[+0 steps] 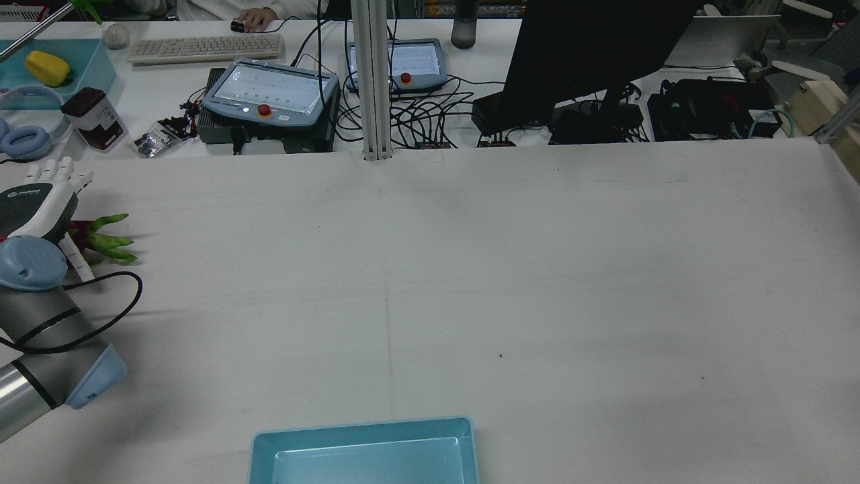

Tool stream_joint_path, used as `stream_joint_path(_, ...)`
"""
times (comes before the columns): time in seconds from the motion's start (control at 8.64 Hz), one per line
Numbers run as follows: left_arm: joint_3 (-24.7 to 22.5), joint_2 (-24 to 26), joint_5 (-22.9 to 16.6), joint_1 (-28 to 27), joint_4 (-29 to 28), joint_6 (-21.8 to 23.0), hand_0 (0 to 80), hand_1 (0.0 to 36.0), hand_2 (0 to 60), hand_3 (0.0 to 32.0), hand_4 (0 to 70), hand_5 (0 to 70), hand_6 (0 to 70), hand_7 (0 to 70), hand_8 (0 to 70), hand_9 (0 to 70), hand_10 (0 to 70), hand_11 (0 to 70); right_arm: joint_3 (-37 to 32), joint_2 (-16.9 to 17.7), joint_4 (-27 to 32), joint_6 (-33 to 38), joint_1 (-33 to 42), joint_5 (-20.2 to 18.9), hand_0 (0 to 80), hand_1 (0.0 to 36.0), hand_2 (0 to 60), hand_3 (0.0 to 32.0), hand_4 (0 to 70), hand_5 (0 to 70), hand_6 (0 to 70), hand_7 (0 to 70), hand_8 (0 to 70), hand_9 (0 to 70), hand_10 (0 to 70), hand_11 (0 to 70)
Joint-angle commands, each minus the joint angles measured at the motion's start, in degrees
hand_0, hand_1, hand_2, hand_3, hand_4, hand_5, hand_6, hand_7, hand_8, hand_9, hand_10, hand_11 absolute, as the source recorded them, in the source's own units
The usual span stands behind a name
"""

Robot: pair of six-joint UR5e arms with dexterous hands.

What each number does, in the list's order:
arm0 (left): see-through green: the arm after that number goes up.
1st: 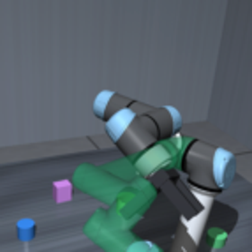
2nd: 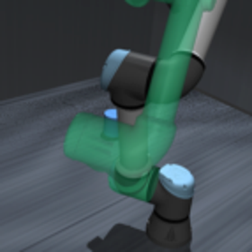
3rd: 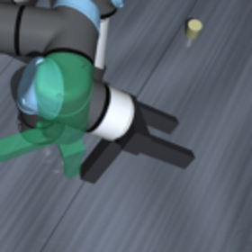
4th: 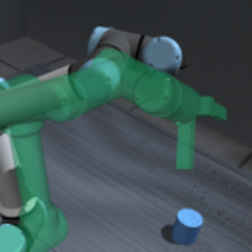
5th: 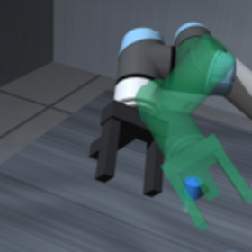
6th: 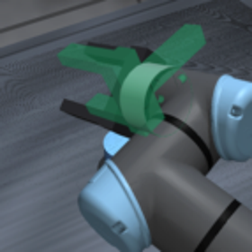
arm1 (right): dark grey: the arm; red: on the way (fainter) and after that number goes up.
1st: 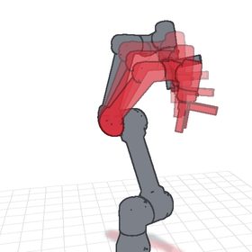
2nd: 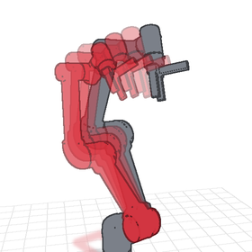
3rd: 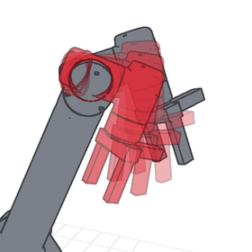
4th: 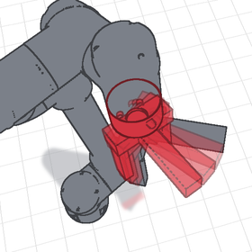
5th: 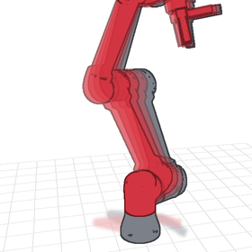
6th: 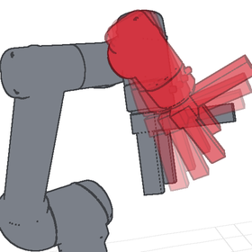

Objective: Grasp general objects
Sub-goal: 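Position the open left hand around the dragon fruit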

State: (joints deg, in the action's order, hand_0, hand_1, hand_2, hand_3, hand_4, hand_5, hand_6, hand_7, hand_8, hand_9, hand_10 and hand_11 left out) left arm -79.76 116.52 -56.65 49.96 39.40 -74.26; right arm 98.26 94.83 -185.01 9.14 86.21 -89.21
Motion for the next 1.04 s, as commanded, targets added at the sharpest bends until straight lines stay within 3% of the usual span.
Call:
stream_joint_path(0.0,0.04,-0.33,0.40,-0.39,1.03,0.52,50.0,17.8,6.1,0.0,0.0,70.0,0.0,0.0,0.0,0.0,0.0,0.0,0.00,0.00,0.00,0.00,0.01,0.00,0.0,0.0,0.0,0.0,0.0,0.0,0.0,0.0,0.0,0.0,0.0,0.0)
stream_joint_path(0.12,0.65,-0.59,1.36,-1.43,-0.01,0.26,49.8,17.1,4.8,0.0,0.0,70.0,0.0,0.0,0.0,0.0,0.0,0.0,0.00,0.00,0.00,0.00,-0.08,0.00,0.0,0.0,0.0,0.0,0.0,0.0,0.0,0.0,0.0,0.0,0.0,0.0)
stream_joint_path(0.23,0.65,-1.73,4.59,-1.88,-0.98,0.26,49.5,16.7,5.0,1.4,0.0,37.5,0.0,0.0,0.0,0.0,0.0,0.0,0.00,0.00,0.00,0.00,0.01,0.00,0.0,0.0,0.0,0.0,0.0,0.0,0.0,0.0,0.0,0.0,0.0,0.0)
stream_joint_path(0.35,0.22,-3.13,7.84,-1.88,-2.82,0.60,49.5,16.7,4.9,13.4,3.7,0.0,0.0,0.0,0.0,0.0,0.0,0.0,0.00,0.00,0.00,0.00,0.01,0.00,0.0,0.0,0.0,0.0,0.0,0.0,0.0,0.0,0.0,0.0,0.0,0.0)
stream_joint_path(0.58,-0.05,-3.14,8.23,-1.88,-3.01,0.70,49.7,17.1,5.2,15.8,2.9,0.0,0.0,0.0,0.0,0.0,0.0,0.0,0.00,0.00,0.00,0.00,0.01,0.00,0.0,0.0,0.0,0.0,0.0,0.0,0.0,0.0,0.0,0.0,0.0,0.0)
stream_joint_path(0.81,0.82,-3.23,8.23,-2.49,-4.49,0.26,49.0,16.6,4.0,29.0,0.0,0.0,0.0,0.0,0.0,0.0,0.0,0.0,0.00,0.00,0.00,0.00,-0.08,0.00,0.0,0.0,0.0,0.0,0.0,0.0,0.0,0.0,0.0,0.0,0.0,0.0)
stream_joint_path(0.93,1.27,-3.49,8.31,-4.85,-4.42,0.26,49.5,17.0,3.8,28.4,0.0,0.0,0.0,0.0,0.0,0.0,0.0,0.0,0.00,0.00,0.00,0.00,-0.08,0.00,0.0,0.0,0.0,0.0,0.0,0.0,0.0,0.0,0.0,0.0,0.0,0.0)
